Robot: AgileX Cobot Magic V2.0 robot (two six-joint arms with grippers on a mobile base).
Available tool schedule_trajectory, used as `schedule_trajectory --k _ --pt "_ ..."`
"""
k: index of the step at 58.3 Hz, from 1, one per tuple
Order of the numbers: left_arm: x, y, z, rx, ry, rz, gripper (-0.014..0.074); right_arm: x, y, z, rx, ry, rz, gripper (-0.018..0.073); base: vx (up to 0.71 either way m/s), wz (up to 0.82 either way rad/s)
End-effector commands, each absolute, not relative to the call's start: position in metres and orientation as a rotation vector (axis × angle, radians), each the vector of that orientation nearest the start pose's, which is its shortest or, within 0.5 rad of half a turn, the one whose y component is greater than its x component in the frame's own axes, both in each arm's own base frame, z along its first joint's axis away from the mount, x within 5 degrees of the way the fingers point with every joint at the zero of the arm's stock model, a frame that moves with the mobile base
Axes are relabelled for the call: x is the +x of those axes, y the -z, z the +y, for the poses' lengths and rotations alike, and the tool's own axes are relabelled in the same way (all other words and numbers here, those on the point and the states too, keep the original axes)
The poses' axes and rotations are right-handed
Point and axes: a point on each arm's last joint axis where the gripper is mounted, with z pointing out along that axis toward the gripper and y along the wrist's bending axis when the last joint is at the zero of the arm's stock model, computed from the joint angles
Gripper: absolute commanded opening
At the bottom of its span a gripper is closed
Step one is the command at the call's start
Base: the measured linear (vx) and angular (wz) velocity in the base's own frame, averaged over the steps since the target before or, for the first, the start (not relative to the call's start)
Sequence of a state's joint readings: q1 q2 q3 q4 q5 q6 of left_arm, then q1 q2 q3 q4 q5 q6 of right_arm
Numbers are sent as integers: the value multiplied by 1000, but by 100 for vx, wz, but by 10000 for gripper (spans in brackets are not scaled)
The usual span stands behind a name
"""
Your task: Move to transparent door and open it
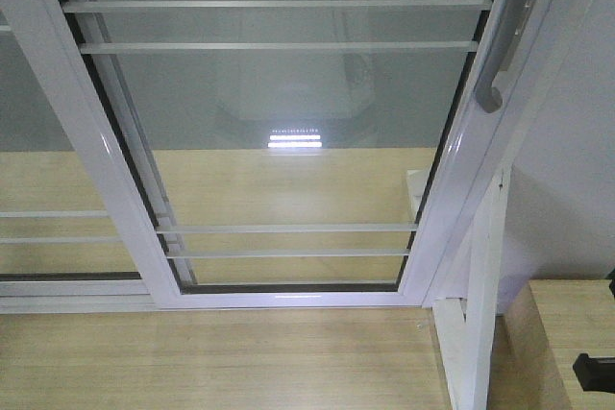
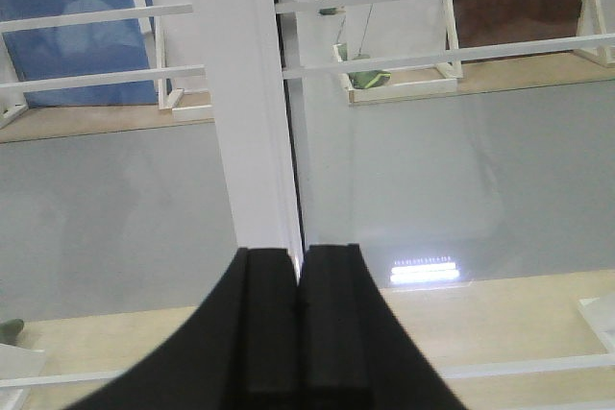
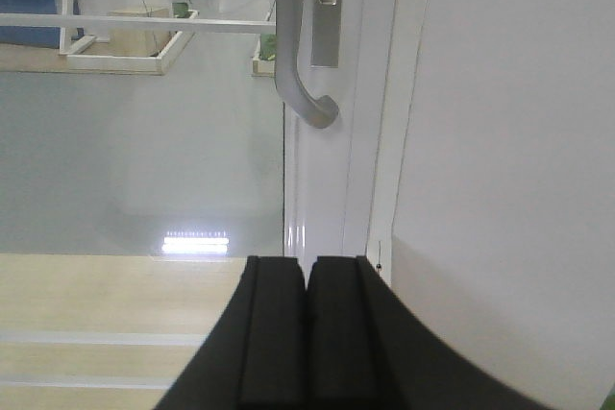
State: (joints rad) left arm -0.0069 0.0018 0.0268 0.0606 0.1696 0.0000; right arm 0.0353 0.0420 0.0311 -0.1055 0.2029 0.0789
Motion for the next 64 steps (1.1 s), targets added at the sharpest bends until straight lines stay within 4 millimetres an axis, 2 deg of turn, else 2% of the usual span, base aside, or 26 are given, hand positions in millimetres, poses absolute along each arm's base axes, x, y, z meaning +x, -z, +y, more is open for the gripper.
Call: schedule_trajectory --k 1,15,25,31,37,45,51,57,61,64 --pt "60 -185 0 56 -44 1648 -6 61 -184 1 -50 11 1709 -8 0 0" --pt "60 -194 -1 69 -54 1566 -6 62 -194 2 -56 0 1596 -8 0 0" --pt "58 -212 -2 38 -11 1373 -6 62 -204 3 -59 -12 1487 -8 0 0" --pt "56 -223 -2 29 7 1270 -6 60 -218 4 -49 -35 1362 -6 0 0" --pt "51 -246 -2 18 24 1195 -6 55 -249 4 -47 -34 1273 -4 0 0" --pt "41 -294 -1 15 15 1153 -6 43 -311 2 -39 -10 1273 -3 0 0" --pt "42 -330 -1 15 7 1175 -6 44 -353 1 -35 3 1297 -3 0 0" --pt "55 -364 -1 15 5 1192 -6 62 -386 1 -38 6 1310 -3 0 0" --pt "70 -372 -1 15 6 1235 -6 78 -392 2 -46 12 1338 -3 0 0" --pt "85 -370 -1 15 6 1288 -6 94 -389 3 -56 20 1377 -3 0 0"
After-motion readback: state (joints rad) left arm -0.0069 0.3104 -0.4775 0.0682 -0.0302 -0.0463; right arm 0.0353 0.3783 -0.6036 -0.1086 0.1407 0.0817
